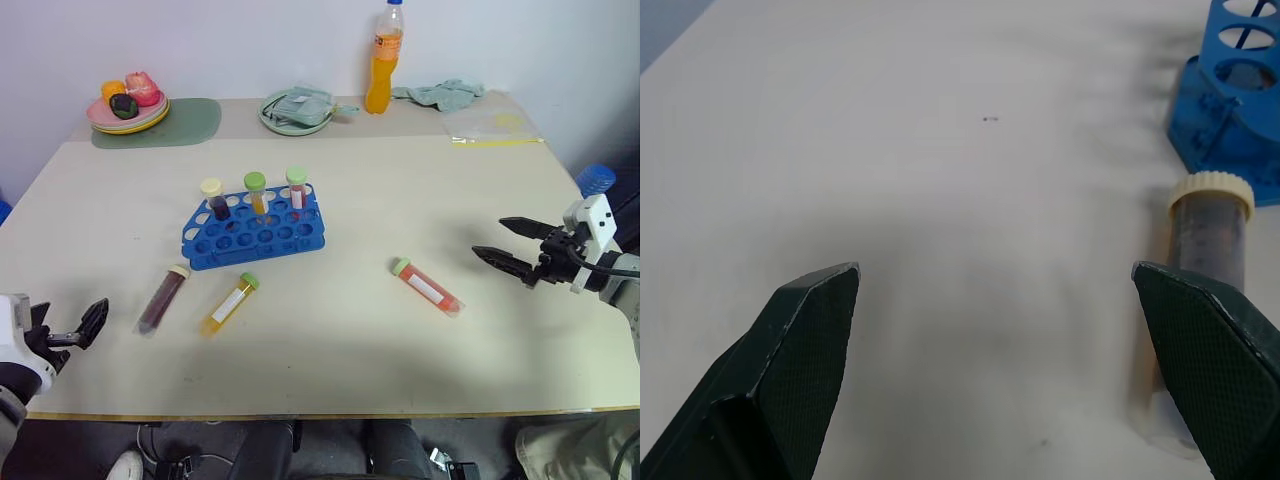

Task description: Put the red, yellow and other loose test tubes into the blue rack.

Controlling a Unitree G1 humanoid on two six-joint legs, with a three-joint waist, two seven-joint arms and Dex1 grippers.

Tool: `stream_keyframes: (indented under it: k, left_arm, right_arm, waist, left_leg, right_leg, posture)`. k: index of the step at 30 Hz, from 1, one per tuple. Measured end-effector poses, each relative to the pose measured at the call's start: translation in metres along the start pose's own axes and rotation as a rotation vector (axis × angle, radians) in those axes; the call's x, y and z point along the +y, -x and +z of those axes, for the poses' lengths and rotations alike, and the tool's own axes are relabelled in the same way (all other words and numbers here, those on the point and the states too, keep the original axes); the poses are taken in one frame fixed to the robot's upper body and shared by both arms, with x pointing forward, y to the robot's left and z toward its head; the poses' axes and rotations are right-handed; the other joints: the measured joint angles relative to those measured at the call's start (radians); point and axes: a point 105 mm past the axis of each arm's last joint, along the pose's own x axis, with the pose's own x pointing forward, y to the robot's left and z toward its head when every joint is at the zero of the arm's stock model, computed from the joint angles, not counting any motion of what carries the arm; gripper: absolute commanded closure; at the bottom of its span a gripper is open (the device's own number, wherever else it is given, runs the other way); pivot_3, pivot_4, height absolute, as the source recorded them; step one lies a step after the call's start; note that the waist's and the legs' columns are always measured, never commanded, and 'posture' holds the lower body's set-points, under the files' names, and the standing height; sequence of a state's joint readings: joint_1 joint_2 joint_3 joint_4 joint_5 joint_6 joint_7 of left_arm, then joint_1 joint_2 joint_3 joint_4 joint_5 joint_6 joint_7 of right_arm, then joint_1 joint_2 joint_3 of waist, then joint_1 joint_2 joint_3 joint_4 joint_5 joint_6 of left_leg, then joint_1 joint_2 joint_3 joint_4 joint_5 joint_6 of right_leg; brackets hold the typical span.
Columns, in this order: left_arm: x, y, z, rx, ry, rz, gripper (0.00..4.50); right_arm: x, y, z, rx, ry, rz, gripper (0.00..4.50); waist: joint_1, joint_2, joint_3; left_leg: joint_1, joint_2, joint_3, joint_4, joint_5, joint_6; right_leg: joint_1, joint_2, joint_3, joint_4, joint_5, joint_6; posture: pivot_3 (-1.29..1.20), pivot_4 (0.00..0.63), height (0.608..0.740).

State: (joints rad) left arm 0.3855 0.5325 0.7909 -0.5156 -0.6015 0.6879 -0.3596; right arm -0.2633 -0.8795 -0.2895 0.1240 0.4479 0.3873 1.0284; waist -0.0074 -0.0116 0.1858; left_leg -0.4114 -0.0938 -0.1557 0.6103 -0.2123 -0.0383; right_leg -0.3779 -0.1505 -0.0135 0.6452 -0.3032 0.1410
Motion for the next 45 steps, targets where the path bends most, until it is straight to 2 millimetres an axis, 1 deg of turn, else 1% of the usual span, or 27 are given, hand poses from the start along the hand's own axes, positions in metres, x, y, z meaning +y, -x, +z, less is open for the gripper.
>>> stream_keyframes:
  k: [5, 9, 13, 16, 18, 19, 23, 26, 30, 34, 36, 38, 40, 42, 44, 45]
  left_arm:
    - [-0.001, 0.0, 0.001, -0.01, 0.008, 0.01, 0.0]
    - [-0.001, -0.002, 0.003, -0.022, 0.014, 0.015, 0.0]
    - [-0.001, -0.007, 0.012, -0.061, 0.014, 0.013, 0.0]
    - [-0.01, -0.016, 0.025, -0.109, 0.002, -0.022, 0.0]
    - [-0.02, -0.022, 0.027, -0.119, -0.002, -0.058, 0.0]
    - [-0.026, -0.025, 0.027, -0.114, -0.008, -0.08, 0.0]
    - [-0.062, -0.037, 0.026, -0.093, -0.061, -0.251, 0.0]
    - [-0.093, -0.036, 0.028, -0.094, -0.112, -0.41, 0.0]
    - [-0.139, -0.025, 0.03, -0.093, -0.171, -0.661, 0.0]
    - [-0.199, -0.003, 0.027, -0.096, -0.223, -0.972, 0.0]
    - [-0.221, 0.009, 0.025, -0.097, -0.255, -1.098, 0.0]
    - [-0.232, 0.018, 0.018, -0.079, -0.298, -1.174, 0.0]
    - [-0.236, 0.021, 0.011, -0.058, -0.349, -1.215, 0.0]
    - [-0.238, 0.022, 0.008, -0.061, -0.373, -1.228, 0.0]
    - [-0.24, 0.024, 0.005, -0.062, -0.383, -1.246, 0.0]
    - [-0.24, 0.025, 0.003, -0.063, -0.383, -1.247, 0.0]
  right_arm:
    - [0.0, -0.003, 0.004, -0.006, 0.012, 0.009, 0.04]
    - [0.0, -0.004, 0.004, 0.001, 0.001, 0.006, 0.04]
    - [0.004, -0.007, 0.007, 0.008, 0.008, 0.003, 0.04]
    - [0.006, -0.013, 0.01, 0.012, 0.01, -0.009, 0.04]
    - [0.01, -0.016, 0.015, 0.017, 0.013, -0.01, 0.04]
    - [0.012, -0.016, 0.017, 0.022, 0.016, -0.006, 0.04]
    - [0.025, -0.018, 0.031, 0.089, 0.079, 0.034, 0.04]
    - [0.034, -0.019, 0.029, 0.217, 0.137, 0.058, 0.04]
    - [0.053, -0.032, 0.026, 0.358, 0.108, 0.123, 0.04]
    - [0.063, -0.049, 0.029, 0.504, 0.067, 0.126, 0.04]
    - [0.068, -0.056, 0.028, 0.555, 0.05, 0.134, 0.04]
    - [0.072, -0.062, 0.023, 0.608, 0.015, 0.141, 0.04]
    - [0.076, -0.067, 0.016, 0.671, -0.032, 0.141, 0.04]
    - [0.079, -0.071, 0.01, 0.724, -0.071, 0.135, 0.04]
    - [0.082, -0.076, 0.006, 0.761, -0.102, 0.132, 0.59]
    - [0.083, -0.079, 0.004, 0.782, -0.114, 0.127, 0.98]
  waist:
    - [-0.001, 0.0, 0.0]
    - [0.0, 0.0, 0.0]
    - [0.001, -0.001, 0.0]
    - [0.001, -0.001, 0.0]
    - [0.002, -0.001, 0.0]
    - [0.002, -0.001, 0.0]
    - [0.002, 0.0, 0.0]
    - [0.0, -0.001, 0.0]
    - [-0.005, 0.0, 0.0]
    - [-0.003, 0.0, 0.001]
    - [-0.003, 0.0, 0.001]
    - [-0.003, 0.0, 0.001]
    - [-0.004, 0.0, 0.001]
    - [-0.005, 0.0, 0.001]
    - [-0.004, 0.0, 0.001]
    - [-0.004, 0.0, 0.001]
  left_leg:
    - [0.0, 0.001, 0.003, 0.0, 0.0, 0.001]
    - [0.0, 0.001, 0.011, 0.0, -0.001, 0.002]
    - [0.0, 0.001, 0.013, 0.0, -0.001, 0.002]
    - [0.0, 0.001, 0.013, 0.0, -0.001, 0.002]
    - [0.0, 0.001, 0.014, 0.0, -0.002, 0.003]
    - [0.0, 0.001, 0.014, 0.0, -0.002, 0.003]
    - [-0.006, 0.001, 0.014, 0.002, -0.002, 0.003]
    - [-0.009, 0.001, 0.014, 0.002, -0.002, 0.003]
    - [-0.011, 0.002, 0.014, 0.003, -0.002, 0.003]
    - [-0.013, 0.002, 0.014, 0.003, -0.002, 0.003]
    - [-0.014, 0.002, 0.015, 0.003, -0.002, 0.003]
    - [-0.014, 0.002, 0.015, 0.003, -0.002, 0.004]
    - [-0.014, 0.002, 0.016, 0.003, -0.002, 0.004]
    - [-0.014, 0.002, 0.016, 0.003, -0.002, 0.004]
    - [-0.014, 0.001, 0.016, 0.003, -0.002, 0.004]
    - [-0.014, 0.001, 0.015, 0.003, -0.002, 0.004]
  right_leg:
    - [-0.001, 0.0, 0.002, 0.0, 0.0, 0.0]
    - [-0.003, 0.0, 0.006, 0.0, 0.0, 0.0]
    - [-0.004, 0.0, 0.007, 0.0, 0.0, 0.0]
    - [-0.004, 0.0, 0.008, 0.0, 0.0, 0.0]
    - [-0.005, 0.0, 0.009, 0.0, 0.001, 0.001]
    - [-0.006, 0.001, 0.01, 0.0, 0.002, 0.002]
    - [-0.013, 0.001, 0.011, 0.002, 0.002, 0.003]
    - [-0.015, 0.001, 0.011, 0.002, 0.002, 0.003]
    - [-0.017, 0.001, 0.011, 0.002, 0.003, 0.002]
    - [-0.018, 0.001, 0.011, 0.002, 0.003, 0.002]
    - [-0.019, 0.001, 0.011, 0.002, 0.004, 0.003]
    - [-0.019, 0.001, 0.011, 0.002, 0.004, 0.003]
    - [-0.02, 0.001, 0.011, 0.002, 0.004, 0.003]
    - [-0.02, 0.001, 0.011, 0.002, 0.004, 0.003]
    - [-0.02, 0.001, 0.011, 0.002, 0.004, 0.003]
    - [-0.02, 0.001, 0.011, 0.002, 0.004, 0.003]
  posture:
    - [0.0, 0.15, 0.74]
    - [0.0, 0.15, 0.74]
    - [0.0, 0.15, 0.74]
    - [0.0, 0.15, 0.74]
    - [0.0, 0.15, 0.74]
    - [0.0, 0.15, 0.74]
    - [0.0, 0.15, 0.74]
    - [0.0, 0.15, 0.74]
    - [0.0, 0.15, 0.74]
    - [0.0, 0.15, 0.74]
    - [0.0, 0.15, 0.74]
    - [0.0, 0.15, 0.74]
    - [0.0, 0.15, 0.74]
    - [0.0, 0.15, 0.74]
    - [0.0, 0.15, 0.74]
    - [0.0, 0.15, 0.74]
